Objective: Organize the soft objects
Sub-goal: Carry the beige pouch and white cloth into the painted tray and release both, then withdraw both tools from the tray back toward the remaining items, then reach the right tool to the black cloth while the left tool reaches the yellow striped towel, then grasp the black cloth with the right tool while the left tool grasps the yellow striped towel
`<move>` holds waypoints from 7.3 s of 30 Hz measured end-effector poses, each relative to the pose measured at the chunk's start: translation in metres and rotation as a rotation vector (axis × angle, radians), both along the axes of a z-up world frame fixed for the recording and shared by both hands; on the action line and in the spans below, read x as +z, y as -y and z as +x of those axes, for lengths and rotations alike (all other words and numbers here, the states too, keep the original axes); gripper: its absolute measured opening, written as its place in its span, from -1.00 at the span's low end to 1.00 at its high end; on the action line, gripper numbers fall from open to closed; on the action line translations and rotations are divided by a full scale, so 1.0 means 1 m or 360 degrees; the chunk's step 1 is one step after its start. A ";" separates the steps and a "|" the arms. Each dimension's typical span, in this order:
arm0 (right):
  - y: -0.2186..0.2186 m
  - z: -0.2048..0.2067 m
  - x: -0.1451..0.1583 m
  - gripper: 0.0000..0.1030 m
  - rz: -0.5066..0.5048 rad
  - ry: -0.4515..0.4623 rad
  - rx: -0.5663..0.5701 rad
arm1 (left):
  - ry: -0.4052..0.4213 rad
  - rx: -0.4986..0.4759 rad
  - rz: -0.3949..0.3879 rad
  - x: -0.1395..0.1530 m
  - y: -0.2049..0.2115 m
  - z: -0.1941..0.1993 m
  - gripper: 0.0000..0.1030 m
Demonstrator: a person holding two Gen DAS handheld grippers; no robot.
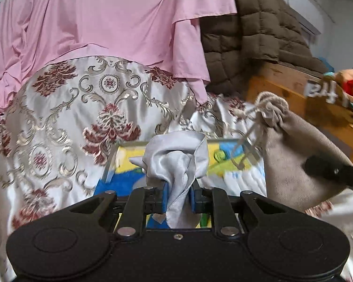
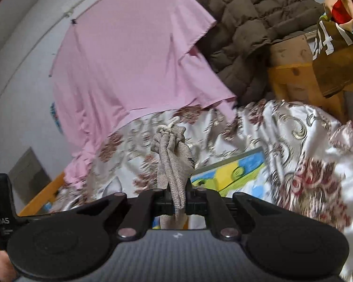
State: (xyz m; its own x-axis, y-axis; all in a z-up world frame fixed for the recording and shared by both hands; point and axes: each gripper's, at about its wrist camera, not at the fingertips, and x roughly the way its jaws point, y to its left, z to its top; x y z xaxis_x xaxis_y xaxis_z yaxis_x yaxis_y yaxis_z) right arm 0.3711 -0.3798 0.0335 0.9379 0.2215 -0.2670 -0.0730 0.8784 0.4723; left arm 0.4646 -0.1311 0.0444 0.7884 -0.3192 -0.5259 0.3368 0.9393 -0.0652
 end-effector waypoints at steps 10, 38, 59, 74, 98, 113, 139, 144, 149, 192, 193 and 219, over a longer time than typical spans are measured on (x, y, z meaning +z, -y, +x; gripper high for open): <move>0.017 0.067 -0.036 -0.87 -0.0013 -0.0053 -0.0103 | -0.0073 -0.0092 0.0070 -0.034 0.068 0.077 -0.63; 0.030 0.086 -0.070 -0.56 -0.0094 -0.0296 -0.0144 | -0.0194 -0.0145 0.0226 -0.081 0.117 0.100 -0.30; 0.034 0.020 -0.003 0.47 -0.0103 -0.0144 -0.0231 | -0.0072 -0.0043 0.0259 -0.018 0.080 0.036 0.62; -0.020 -0.094 0.065 0.93 -0.0418 -0.0017 -0.0216 | 0.0104 0.0038 -0.0052 0.054 -0.001 -0.090 0.88; -0.074 -0.259 0.045 0.99 -0.0589 -0.0006 -0.0242 | 0.0025 0.0290 -0.0337 0.019 -0.091 -0.267 0.98; -0.121 -0.309 0.025 0.99 -0.0766 -0.0051 -0.0131 | 0.0000 0.0283 -0.0243 -0.014 -0.112 -0.330 0.98; -0.173 -0.304 -0.014 0.99 -0.1026 -0.0277 0.0140 | -0.0251 0.0473 -0.0159 -0.052 -0.139 -0.334 0.98; -0.185 -0.297 -0.023 0.99 -0.1078 -0.0314 0.0214 | -0.0284 0.0485 -0.0096 -0.057 -0.141 -0.317 0.98; -0.191 -0.294 -0.025 0.99 -0.1058 -0.0218 0.0244 | -0.0315 0.0475 -0.0062 -0.059 -0.141 -0.295 0.98; -0.248 -0.105 -0.117 0.66 -0.1916 -0.0164 0.1020 | -0.0300 -0.0431 -0.0188 -0.105 -0.127 -0.055 0.74; -0.250 -0.102 -0.118 0.66 -0.1923 -0.0175 0.1027 | -0.0301 -0.0446 -0.0159 -0.107 -0.125 -0.055 0.74; -0.271 -0.066 -0.126 -0.23 -0.1964 -0.0307 0.1200 | -0.0539 -0.0081 -0.0523 -0.138 -0.179 -0.018 -0.51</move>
State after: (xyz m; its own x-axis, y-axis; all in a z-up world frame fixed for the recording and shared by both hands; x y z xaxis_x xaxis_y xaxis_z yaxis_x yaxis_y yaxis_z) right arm 0.3048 -0.1092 -0.0921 0.6336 0.1763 -0.7533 -0.7144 0.5070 -0.4822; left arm 0.4469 0.0483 -0.0939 0.5690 -0.5454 -0.6155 0.2902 0.8335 -0.4702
